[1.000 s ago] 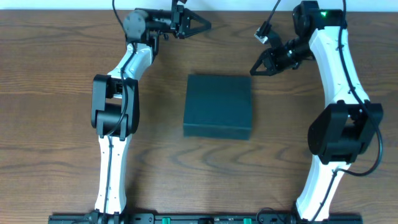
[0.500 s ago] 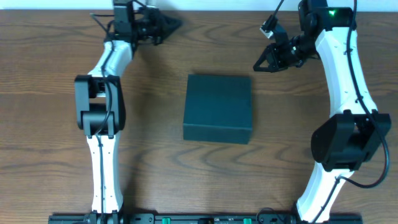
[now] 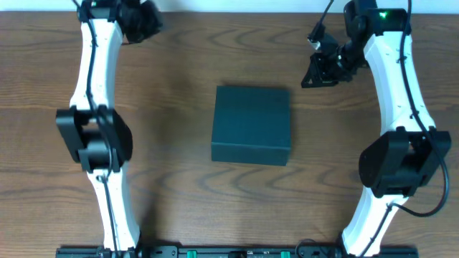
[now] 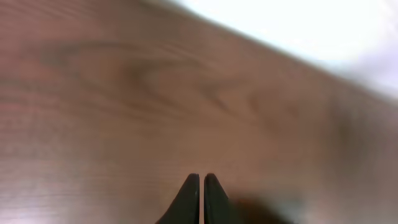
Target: Pack container
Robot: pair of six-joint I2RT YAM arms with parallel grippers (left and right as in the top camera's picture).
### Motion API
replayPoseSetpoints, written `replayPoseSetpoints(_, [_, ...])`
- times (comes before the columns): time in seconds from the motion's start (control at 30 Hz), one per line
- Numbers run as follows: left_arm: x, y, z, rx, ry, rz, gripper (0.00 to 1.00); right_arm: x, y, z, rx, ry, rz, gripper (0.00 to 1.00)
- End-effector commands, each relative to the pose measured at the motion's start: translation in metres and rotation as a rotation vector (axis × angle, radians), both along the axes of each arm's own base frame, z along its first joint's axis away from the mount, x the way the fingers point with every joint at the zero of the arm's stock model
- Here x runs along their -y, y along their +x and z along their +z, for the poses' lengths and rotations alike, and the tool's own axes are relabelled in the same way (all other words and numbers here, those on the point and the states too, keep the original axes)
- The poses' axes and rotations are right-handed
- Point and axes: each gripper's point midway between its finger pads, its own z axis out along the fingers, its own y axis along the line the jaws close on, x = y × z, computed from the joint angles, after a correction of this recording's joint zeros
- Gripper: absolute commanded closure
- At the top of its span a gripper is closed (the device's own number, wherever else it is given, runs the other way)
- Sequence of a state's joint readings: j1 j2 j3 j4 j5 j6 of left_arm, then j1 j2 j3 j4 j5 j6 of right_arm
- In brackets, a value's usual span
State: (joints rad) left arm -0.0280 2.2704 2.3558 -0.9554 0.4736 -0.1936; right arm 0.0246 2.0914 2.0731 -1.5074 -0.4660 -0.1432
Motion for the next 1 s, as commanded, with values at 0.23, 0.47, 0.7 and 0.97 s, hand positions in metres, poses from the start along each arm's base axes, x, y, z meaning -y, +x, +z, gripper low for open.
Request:
replayPoseSetpoints(0.23, [0.119, -0.127, 0.01, -0.064, 0.236, -0.621, 0.94, 0.049, -0.041, 0.089, 0.187, -0.182, -0.155, 0.98])
replayPoseSetpoints(0.47, [0.141, -0.16, -0.023, -0.128, 0.248, -0.712, 0.94, 0.043, -0.103, 0.067, 0.226, -0.143, -0.195, 0.98])
replayPoseSetpoints(0.7, [0.153, -0.208, -0.076, -0.123, 0.324, -0.783, 0.94, 0.014, -0.153, 0.0, 0.205, 0.021, -0.198, 0.98])
replayPoseSetpoints(0.97, [0.164, -0.239, -0.119, -0.159, 0.343, -0.874, 0.94, -0.008, -0.192, -0.073, 0.064, 0.038, -0.199, 0.98])
